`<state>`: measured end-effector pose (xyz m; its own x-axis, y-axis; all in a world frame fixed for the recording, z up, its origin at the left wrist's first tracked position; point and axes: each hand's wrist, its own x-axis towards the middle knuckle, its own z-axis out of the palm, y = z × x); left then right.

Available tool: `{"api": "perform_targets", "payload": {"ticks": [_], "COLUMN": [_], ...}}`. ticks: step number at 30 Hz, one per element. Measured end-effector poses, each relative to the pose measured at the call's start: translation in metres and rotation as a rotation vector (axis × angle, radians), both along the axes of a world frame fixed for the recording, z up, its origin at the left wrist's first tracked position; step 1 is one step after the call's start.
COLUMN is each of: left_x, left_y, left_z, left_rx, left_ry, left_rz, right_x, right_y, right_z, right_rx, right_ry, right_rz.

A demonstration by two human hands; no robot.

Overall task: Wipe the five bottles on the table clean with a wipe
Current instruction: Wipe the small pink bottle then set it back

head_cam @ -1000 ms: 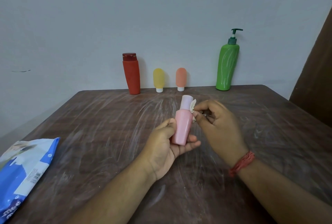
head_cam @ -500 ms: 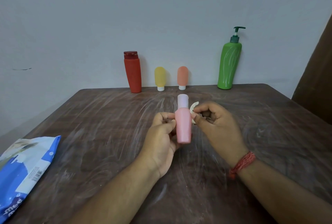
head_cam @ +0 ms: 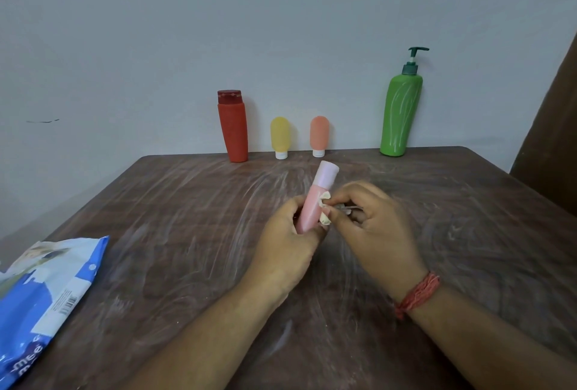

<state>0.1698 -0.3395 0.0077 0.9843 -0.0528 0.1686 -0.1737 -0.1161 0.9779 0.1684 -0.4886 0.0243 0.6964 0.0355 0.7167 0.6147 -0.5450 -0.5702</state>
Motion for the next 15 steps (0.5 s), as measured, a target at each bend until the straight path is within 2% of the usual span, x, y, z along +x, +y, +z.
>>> {"api": "perform_targets", "payload": {"ticks": [4, 7, 10, 12, 15], "left_x": [-0.005, -0.006, -0.004, -0.003, -0.002], "left_y": [-0.007, -0.010, -0.005, -0.002, -0.004], "left_z": [-0.001, 0.003, 0.004, 0.004, 0.001], "left_rx": [-0.079, -0.340, -0.487, -0.490, -0.366], "left_ry": [0.074, 0.201, 0.243, 0.247, 0.230], "left_rz": [-0.128, -0.151, -0.163, -0.162, -0.093], "right_x": [0.003, 0.002, 0.000, 0.000, 0.003], "right_y": [-0.007, -0.011, -0.006, -0.006, -0.011], "right_z": [0.003, 0.003, 0.000, 0.000, 0.004], "right_rx": [0.053, -0.013, -0.112, -0.095, -0.011], "right_ry": [0.008, -0.029, -0.037, -0.027, -0.043], "right_rz": [-0.011, -0.016, -0.020, -0.026, -0.072]}}
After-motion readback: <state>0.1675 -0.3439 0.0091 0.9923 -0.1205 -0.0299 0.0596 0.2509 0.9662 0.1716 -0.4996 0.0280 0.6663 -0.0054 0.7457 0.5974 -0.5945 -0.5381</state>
